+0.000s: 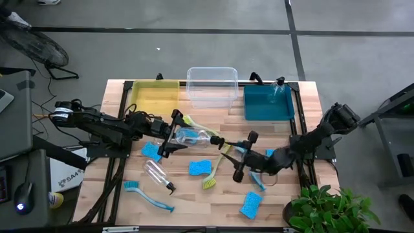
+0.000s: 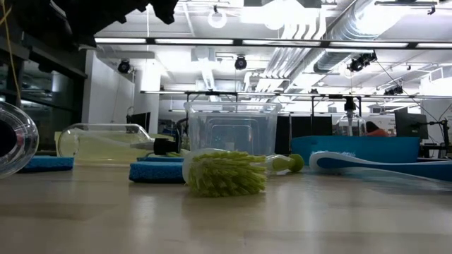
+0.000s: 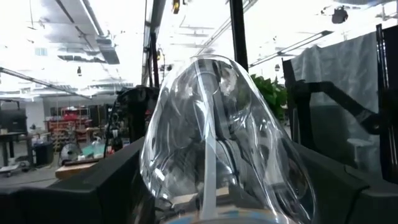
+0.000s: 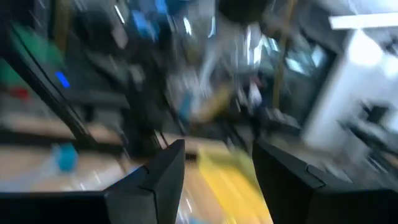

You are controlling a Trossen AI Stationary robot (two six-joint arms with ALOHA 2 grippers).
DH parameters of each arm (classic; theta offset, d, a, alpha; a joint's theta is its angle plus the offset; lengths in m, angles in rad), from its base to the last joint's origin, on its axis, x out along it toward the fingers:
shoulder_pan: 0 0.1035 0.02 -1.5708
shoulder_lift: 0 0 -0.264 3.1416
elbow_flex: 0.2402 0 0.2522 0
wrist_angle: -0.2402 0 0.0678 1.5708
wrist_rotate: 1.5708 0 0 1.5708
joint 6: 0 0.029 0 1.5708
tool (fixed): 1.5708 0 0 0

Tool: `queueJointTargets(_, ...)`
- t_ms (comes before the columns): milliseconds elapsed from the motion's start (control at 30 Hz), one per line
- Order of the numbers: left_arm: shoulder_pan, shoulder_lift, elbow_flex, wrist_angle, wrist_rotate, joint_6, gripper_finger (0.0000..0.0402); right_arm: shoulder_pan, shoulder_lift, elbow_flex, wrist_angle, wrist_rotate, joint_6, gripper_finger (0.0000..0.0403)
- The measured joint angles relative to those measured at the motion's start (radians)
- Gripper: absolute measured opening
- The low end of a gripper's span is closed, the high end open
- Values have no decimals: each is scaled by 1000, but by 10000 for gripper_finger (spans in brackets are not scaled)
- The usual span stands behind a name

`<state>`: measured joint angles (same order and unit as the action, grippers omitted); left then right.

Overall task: Pick & Place Kitchen Sink Supplies
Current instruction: Put the transparent spray bottle into the blue bin

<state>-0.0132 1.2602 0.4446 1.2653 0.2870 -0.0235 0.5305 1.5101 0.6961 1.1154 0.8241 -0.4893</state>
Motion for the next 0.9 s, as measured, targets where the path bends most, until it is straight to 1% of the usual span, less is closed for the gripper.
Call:
queueJointTargets(67,0,0,0,-3,0,-1,324,-17,0,-51,155,-93,-62,181)
queueJointTargets(167,0,0,0,-1,0,-7,324,-61,0,-93,274,-252,-93,181)
queueJointTargets(267,0,1,0,0,0,-7,324,-129,0,-86,267,-419,-76,181)
queueJointTargets(400,0,1,0,-5,0,-9,329,-219,1,-40,206,-551,-45,181)
queueJointTargets(467,0,1,0,-9,0,-11,330,-247,1,-16,202,-594,-43,181)
queueJointTargets(600,0,1,0,-11,0,-11,331,-276,1,8,167,-627,-48,181)
queueJointTargets(733,0,1,0,-16,-1,-11,332,-285,1,39,114,-703,-28,181)
queueJointTargets(900,0,1,0,-18,-2,-11,332,-281,1,75,89,-738,-43,181)
